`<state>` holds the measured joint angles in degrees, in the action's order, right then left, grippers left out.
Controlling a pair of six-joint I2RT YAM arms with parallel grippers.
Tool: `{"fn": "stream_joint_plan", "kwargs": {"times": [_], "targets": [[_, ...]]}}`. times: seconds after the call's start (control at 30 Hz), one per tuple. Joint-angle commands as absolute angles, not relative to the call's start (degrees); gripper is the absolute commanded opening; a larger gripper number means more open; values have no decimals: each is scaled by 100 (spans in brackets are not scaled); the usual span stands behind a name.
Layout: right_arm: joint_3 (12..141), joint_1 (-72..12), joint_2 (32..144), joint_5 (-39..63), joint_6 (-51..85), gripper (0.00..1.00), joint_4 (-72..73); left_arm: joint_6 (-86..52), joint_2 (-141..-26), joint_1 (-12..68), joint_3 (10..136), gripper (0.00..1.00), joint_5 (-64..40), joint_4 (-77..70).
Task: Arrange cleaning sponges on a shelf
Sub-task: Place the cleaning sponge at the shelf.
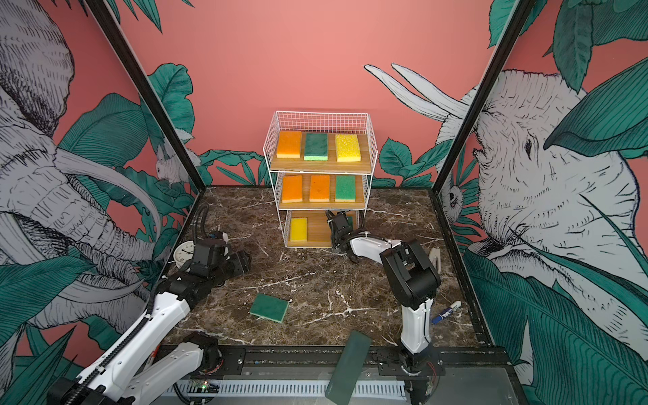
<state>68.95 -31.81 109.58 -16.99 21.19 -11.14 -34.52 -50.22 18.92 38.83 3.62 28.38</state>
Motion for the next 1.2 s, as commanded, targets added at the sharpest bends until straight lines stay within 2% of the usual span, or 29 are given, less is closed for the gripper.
{"fn": "stream_joint_plan", "kwargs": {"times": [0.0, 0.4, 0.8, 1.1, 1.17], "targets": [[7026, -3136, 11043, -1879, 2114, 69, -993, -3486, -4913, 1864, 3806, 72, 360, 2865], [7050, -3129, 11050, -1935, 2267, 76, -980, -3505, -4816, 1864, 3797, 72, 355, 2922], [6526, -3223, 10446, -1890, 2382, 81, -714, -3595, -4722, 1863, 3705, 72, 200, 2918], [6209, -3554, 9987, -2117, 2538, 79, -747, -3609, -4438, 1864, 3667, 72, 228, 3092], [6155, -3582, 9924, -2101, 2601, 68, -774, -3603, -4374, 1863, 3658, 73, 245, 3111]]}}
